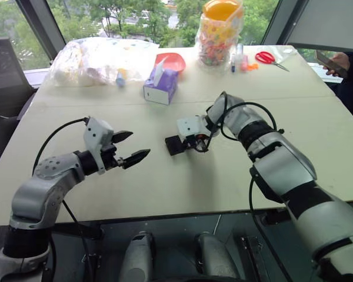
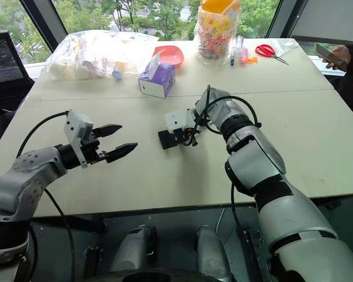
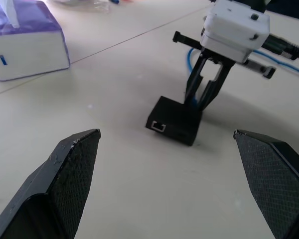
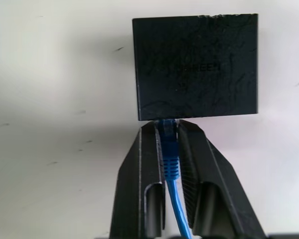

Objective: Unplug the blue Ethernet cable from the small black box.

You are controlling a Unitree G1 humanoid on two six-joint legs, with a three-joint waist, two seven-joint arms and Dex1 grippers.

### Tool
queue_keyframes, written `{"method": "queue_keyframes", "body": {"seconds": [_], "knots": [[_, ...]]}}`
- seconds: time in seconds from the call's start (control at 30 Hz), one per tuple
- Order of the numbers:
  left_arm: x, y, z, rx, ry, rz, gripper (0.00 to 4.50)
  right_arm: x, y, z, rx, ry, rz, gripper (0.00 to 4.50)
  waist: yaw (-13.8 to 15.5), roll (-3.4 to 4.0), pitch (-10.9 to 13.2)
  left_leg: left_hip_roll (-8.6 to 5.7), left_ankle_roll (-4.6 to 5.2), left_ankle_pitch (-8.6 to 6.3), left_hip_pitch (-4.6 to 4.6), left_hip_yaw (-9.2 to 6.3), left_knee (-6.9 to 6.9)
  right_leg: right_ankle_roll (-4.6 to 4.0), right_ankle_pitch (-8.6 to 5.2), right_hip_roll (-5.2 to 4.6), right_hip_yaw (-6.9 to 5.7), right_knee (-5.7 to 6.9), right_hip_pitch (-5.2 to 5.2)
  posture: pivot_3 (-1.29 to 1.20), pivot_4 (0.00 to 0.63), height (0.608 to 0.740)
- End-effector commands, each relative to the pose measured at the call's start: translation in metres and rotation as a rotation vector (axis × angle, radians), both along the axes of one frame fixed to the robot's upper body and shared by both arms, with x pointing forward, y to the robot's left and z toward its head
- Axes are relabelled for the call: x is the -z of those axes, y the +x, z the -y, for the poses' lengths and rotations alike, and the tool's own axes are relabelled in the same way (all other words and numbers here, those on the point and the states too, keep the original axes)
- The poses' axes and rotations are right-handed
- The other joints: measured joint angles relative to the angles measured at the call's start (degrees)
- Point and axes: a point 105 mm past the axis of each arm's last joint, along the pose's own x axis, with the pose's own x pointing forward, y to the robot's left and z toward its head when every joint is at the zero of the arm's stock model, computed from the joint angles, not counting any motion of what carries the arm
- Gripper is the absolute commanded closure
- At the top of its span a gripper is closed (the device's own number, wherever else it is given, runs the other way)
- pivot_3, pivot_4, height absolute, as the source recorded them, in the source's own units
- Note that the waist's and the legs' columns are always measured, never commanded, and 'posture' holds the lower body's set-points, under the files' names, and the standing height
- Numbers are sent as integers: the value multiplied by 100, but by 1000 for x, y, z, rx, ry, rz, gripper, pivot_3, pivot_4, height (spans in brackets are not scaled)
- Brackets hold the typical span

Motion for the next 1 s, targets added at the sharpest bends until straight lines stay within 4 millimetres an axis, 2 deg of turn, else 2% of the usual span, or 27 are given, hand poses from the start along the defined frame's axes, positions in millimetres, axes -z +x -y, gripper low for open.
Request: {"method": "queue_keyframes", "body": {"seconds": [0.03,0.13,0.2,0.27,0.4,0.53,0.63,0.83,0.93,1.0], "knots": [[-9,3,-2,15,-50,-12,0,-40,4,-16,-87,209,242,4418,-1,0,0,0,0,0,-2,0,-1,3,2,0,0,0,-3,0,150,735],[-11,2,3,63,-65,-47,0,-53,0,-14,-150,265,450,4418,17,0,0,-1,0,0,-4,0,-6,21,10,0,1,0,-5,0,150,735],[-16,3,7,110,-103,-90,0,-64,-11,-11,-199,317,636,4418,43,0,0,-2,-1,0,-5,1,-8,23,8,0,1,0,-6,0,150,735],[-21,6,8,135,-134,-112,0,-67,-24,-11,-211,354,728,4418,44,-1,1,-3,-1,0,-10,-1,-9,22,6,-1,0,-2,-9,0,150,735],[-30,14,10,148,-174,-124,0,-67,-48,-18,-248,394,798,4418,-5,0,1,-3,-1,1,-5,2,-9,23,6,0,4,0,-10,0,150,735],[-37,18,16,182,-211,-140,0,-71,-59,-23,-236,419,823,4418,3,-1,1,-1,-1,2,0,0,-7,23,6,2,3,6,-10,0,150,735],[-35,18,26,214,-213,-152,0,-73,-63,-24,-231,422,829,4418,40,-2,1,-2,-1,2,-1,-1,1,12,-1,2,3,5,-3,0,150,735],[-31,20,31,216,-205,-151,0,-73,-67,-27,-233,416,821,4418,32,-3,1,-2,-1,2,-1,-2,9,4,-5,1,3,0,5,0,150,735],[-31,21,32,213,-208,-143,825,-73,-69,-28,-234,420,815,4500,32,-2,1,-2,-1,2,-1,-3,8,4,-5,2,3,0,5,0,150,735],[-32,21,32,210,-214,-139,1739,-72,-70,-28,-234,417,809,4500,32,-2,1,-2,-1,2,-1,-3,8,4,-5,2,3,0,5,0,150,735]]}}
